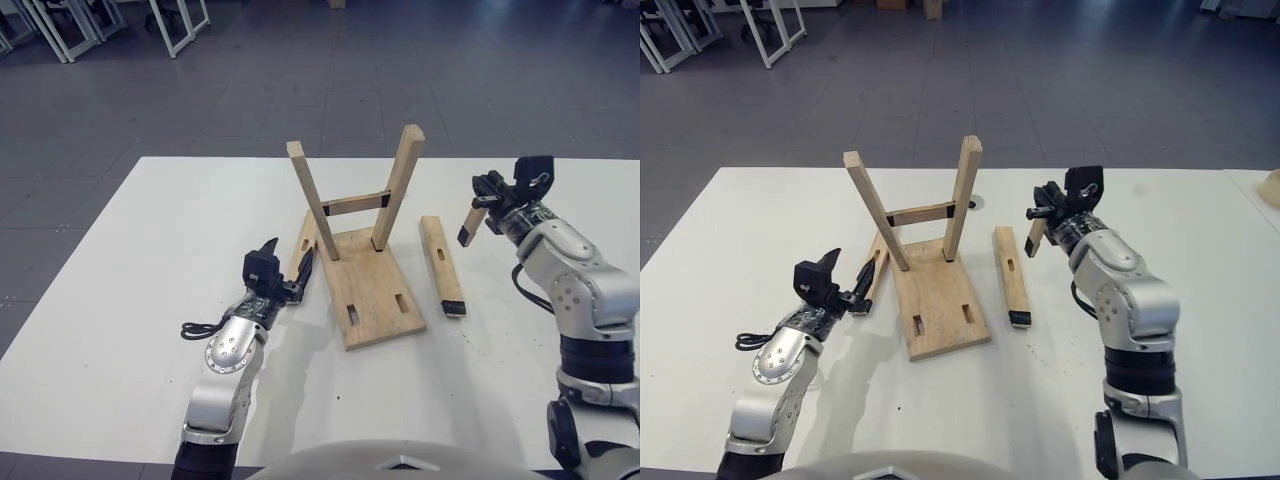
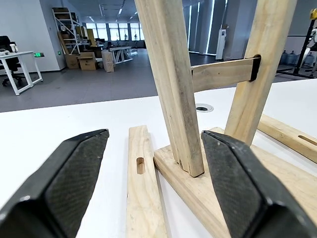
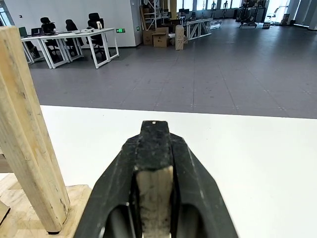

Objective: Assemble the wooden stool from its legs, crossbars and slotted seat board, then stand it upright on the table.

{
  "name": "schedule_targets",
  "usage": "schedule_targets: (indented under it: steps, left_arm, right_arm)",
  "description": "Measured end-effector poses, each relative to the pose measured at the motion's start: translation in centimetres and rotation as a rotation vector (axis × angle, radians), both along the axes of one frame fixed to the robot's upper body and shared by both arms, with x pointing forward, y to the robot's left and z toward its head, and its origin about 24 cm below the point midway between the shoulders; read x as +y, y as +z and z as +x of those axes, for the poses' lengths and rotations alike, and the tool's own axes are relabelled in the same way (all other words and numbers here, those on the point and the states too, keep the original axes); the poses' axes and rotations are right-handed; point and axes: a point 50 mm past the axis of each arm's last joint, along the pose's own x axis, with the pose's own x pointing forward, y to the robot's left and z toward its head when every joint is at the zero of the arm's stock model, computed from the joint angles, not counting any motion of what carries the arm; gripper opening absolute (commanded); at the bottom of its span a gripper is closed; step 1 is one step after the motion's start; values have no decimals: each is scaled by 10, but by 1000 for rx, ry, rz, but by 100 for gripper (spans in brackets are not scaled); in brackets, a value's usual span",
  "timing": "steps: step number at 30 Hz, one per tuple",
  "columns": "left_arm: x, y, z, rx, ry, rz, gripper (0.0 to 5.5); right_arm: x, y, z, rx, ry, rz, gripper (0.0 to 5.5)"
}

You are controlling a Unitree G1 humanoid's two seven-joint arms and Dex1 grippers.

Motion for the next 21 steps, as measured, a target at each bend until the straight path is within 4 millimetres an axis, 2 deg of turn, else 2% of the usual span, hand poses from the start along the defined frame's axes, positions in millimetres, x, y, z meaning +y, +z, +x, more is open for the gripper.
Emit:
schedule_targets:
  steps: [5, 10, 12, 21]
  left_arm:
    - [-2, -3, 1, 16, 15, 16, 346]
    - [-3, -5, 1, 26, 9, 22, 346]
    - [-4, -4, 3, 23, 5, 24, 346]
    - [-3, -7, 6, 29, 4, 46, 346]
  right_arm:
    - [6, -16, 10, 20, 1, 14, 42]
    - [11, -29, 11, 35, -5, 23, 42]
    - [13, -41, 8, 63, -7, 39, 42]
    - [12, -48, 10, 26, -27, 11, 42]
